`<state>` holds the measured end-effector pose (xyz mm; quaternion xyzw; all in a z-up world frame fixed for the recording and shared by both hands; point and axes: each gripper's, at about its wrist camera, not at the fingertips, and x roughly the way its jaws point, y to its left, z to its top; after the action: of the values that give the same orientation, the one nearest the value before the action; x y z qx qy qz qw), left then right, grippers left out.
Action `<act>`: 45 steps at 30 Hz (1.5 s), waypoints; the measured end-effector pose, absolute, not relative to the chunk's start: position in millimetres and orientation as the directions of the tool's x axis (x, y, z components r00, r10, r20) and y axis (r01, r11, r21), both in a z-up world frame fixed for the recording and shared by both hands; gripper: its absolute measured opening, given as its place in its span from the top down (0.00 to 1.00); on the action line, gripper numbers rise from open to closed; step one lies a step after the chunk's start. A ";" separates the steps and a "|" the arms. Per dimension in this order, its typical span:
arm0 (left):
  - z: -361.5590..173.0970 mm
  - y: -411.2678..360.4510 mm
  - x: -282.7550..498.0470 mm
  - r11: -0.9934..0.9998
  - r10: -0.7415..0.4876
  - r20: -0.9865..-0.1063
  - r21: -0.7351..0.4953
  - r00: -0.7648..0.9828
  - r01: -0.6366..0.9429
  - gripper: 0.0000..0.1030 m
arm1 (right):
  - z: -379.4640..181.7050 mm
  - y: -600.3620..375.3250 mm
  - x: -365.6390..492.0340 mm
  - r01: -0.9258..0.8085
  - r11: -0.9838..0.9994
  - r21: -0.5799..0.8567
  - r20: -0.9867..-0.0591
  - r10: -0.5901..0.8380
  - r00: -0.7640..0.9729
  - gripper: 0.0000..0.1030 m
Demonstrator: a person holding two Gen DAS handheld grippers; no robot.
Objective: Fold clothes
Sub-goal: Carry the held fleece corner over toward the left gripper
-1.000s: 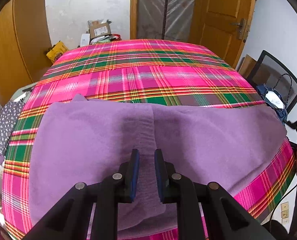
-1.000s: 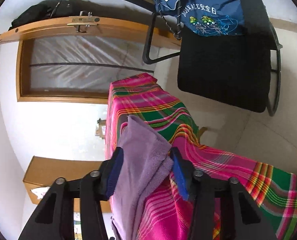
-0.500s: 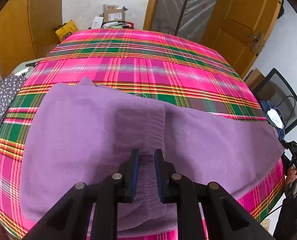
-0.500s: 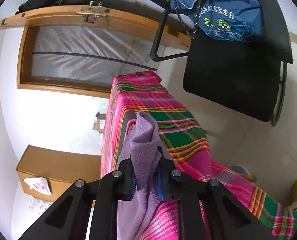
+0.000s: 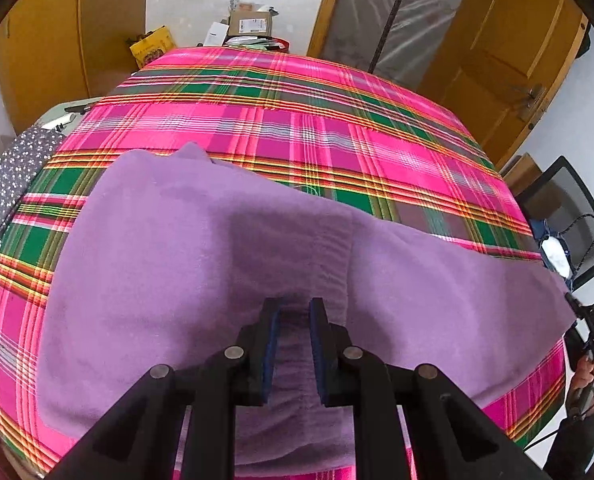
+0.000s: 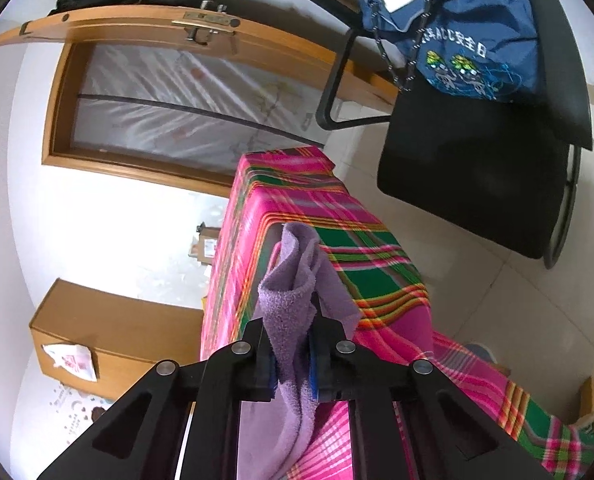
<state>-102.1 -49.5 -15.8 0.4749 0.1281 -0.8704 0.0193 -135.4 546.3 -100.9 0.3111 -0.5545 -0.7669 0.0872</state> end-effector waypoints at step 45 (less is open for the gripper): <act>-17.8 -94.0 -64.4 -0.941 0.216 -0.761 -0.329 -0.612 0.076 0.85 | 32.3 351.4 -151.7 0.235 -0.526 0.818 -0.311 -0.747 -0.588 0.89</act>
<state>-64.4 -94.0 -17.8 0.4386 0.1666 -0.8822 -0.0398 -151.7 351.4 32.3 0.3367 -0.3799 -0.8059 0.3046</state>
